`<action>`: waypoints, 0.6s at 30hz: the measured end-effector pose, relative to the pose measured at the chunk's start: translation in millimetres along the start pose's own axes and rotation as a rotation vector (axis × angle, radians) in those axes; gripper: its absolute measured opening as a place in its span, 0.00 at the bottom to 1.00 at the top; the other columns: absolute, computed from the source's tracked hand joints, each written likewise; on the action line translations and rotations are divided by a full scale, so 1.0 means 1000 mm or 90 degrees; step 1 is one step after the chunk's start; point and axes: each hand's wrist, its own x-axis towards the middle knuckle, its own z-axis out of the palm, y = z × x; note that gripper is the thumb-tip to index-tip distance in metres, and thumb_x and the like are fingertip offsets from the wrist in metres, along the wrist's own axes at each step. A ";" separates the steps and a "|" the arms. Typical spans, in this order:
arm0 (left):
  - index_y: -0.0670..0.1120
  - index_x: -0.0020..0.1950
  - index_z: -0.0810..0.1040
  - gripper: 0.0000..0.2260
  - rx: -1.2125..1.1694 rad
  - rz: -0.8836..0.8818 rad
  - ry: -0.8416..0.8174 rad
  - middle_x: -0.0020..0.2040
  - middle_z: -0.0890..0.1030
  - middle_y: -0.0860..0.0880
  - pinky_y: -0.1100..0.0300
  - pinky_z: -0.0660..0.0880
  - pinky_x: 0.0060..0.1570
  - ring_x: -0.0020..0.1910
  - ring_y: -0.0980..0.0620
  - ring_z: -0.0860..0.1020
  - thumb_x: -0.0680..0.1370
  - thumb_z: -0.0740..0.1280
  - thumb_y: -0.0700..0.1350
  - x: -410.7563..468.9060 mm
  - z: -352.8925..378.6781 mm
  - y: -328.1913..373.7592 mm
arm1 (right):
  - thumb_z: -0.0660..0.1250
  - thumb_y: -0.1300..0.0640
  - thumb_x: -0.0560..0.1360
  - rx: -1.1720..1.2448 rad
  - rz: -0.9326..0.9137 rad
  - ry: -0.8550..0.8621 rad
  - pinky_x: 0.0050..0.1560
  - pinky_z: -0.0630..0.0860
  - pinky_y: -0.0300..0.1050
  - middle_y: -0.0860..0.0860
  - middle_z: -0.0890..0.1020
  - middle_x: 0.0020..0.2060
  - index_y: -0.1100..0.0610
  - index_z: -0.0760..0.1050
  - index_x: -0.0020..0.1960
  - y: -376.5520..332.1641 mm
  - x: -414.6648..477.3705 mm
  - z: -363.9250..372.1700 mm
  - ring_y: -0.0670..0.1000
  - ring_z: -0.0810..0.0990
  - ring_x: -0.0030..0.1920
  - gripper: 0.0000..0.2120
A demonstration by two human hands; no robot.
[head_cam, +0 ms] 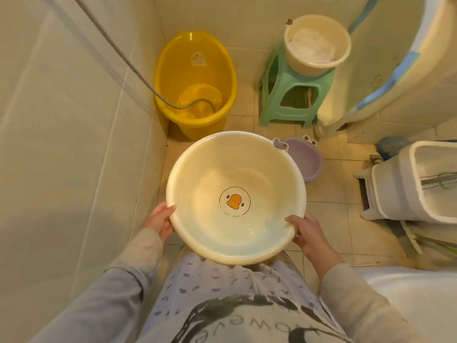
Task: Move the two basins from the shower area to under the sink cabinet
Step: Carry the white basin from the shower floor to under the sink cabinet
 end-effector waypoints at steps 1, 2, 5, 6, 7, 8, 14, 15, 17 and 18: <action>0.42 0.68 0.70 0.19 0.004 0.001 -0.011 0.44 0.80 0.47 0.57 0.75 0.40 0.42 0.51 0.78 0.77 0.63 0.39 0.000 0.005 0.003 | 0.66 0.66 0.69 0.017 -0.007 0.010 0.30 0.78 0.41 0.53 0.81 0.44 0.56 0.75 0.53 0.002 -0.004 -0.003 0.53 0.79 0.42 0.14; 0.43 0.69 0.70 0.19 0.011 0.001 -0.021 0.45 0.80 0.47 0.56 0.75 0.40 0.42 0.51 0.78 0.77 0.62 0.39 0.001 0.010 0.006 | 0.66 0.66 0.69 0.035 -0.011 0.022 0.30 0.77 0.41 0.53 0.81 0.44 0.55 0.75 0.52 0.004 -0.007 -0.005 0.53 0.79 0.42 0.13; 0.43 0.70 0.68 0.20 0.057 0.005 -0.060 0.51 0.79 0.44 0.55 0.77 0.41 0.43 0.51 0.77 0.78 0.62 0.37 0.010 0.027 0.019 | 0.66 0.66 0.69 0.103 -0.018 0.061 0.32 0.77 0.42 0.53 0.81 0.44 0.53 0.75 0.48 0.016 -0.016 -0.012 0.53 0.79 0.42 0.12; 0.43 0.70 0.68 0.20 0.077 0.005 -0.075 0.51 0.79 0.44 0.55 0.78 0.40 0.43 0.51 0.77 0.78 0.61 0.37 0.013 0.033 0.024 | 0.66 0.66 0.69 0.127 -0.018 0.077 0.31 0.77 0.42 0.53 0.80 0.43 0.52 0.75 0.47 0.021 -0.020 -0.013 0.53 0.79 0.42 0.11; 0.43 0.70 0.68 0.20 0.097 0.005 -0.092 0.49 0.79 0.45 0.55 0.79 0.41 0.43 0.51 0.77 0.78 0.61 0.37 0.015 0.040 0.028 | 0.66 0.66 0.69 0.155 -0.019 0.093 0.31 0.77 0.42 0.53 0.80 0.43 0.52 0.75 0.46 0.026 -0.025 -0.014 0.53 0.79 0.41 0.11; 0.42 0.70 0.68 0.20 0.119 0.003 -0.113 0.47 0.79 0.46 0.54 0.78 0.42 0.43 0.50 0.77 0.78 0.61 0.36 0.017 0.047 0.034 | 0.66 0.67 0.69 0.187 -0.020 0.112 0.30 0.77 0.41 0.53 0.81 0.42 0.52 0.75 0.46 0.032 -0.030 -0.014 0.53 0.79 0.41 0.11; 0.47 0.60 0.73 0.12 0.312 0.002 -0.224 0.40 0.82 0.47 0.60 0.81 0.32 0.38 0.50 0.81 0.77 0.62 0.37 0.026 0.096 0.063 | 0.67 0.66 0.68 0.406 -0.013 0.241 0.32 0.77 0.43 0.54 0.82 0.42 0.53 0.76 0.49 0.086 -0.068 -0.006 0.53 0.80 0.41 0.13; 0.47 0.58 0.73 0.11 0.353 0.005 -0.240 0.41 0.81 0.47 0.62 0.81 0.30 0.39 0.50 0.79 0.77 0.63 0.37 0.026 0.104 0.067 | 0.67 0.66 0.68 0.438 -0.009 0.266 0.34 0.77 0.43 0.53 0.82 0.43 0.53 0.76 0.51 0.098 -0.075 -0.001 0.53 0.80 0.42 0.14; 0.47 0.57 0.73 0.11 0.421 0.005 -0.288 0.42 0.80 0.47 0.63 0.80 0.27 0.40 0.50 0.78 0.77 0.63 0.37 0.026 0.119 0.070 | 0.67 0.66 0.68 0.507 -0.003 0.308 0.37 0.77 0.44 0.54 0.82 0.45 0.53 0.76 0.54 0.123 -0.089 0.010 0.54 0.79 0.44 0.17; 0.47 0.58 0.73 0.11 0.456 0.003 -0.314 0.43 0.80 0.46 0.63 0.80 0.26 0.40 0.50 0.78 0.77 0.63 0.37 0.026 0.127 0.070 | 0.68 0.65 0.68 0.544 -0.001 0.326 0.37 0.77 0.44 0.54 0.82 0.45 0.53 0.76 0.55 0.134 -0.097 0.016 0.54 0.79 0.45 0.17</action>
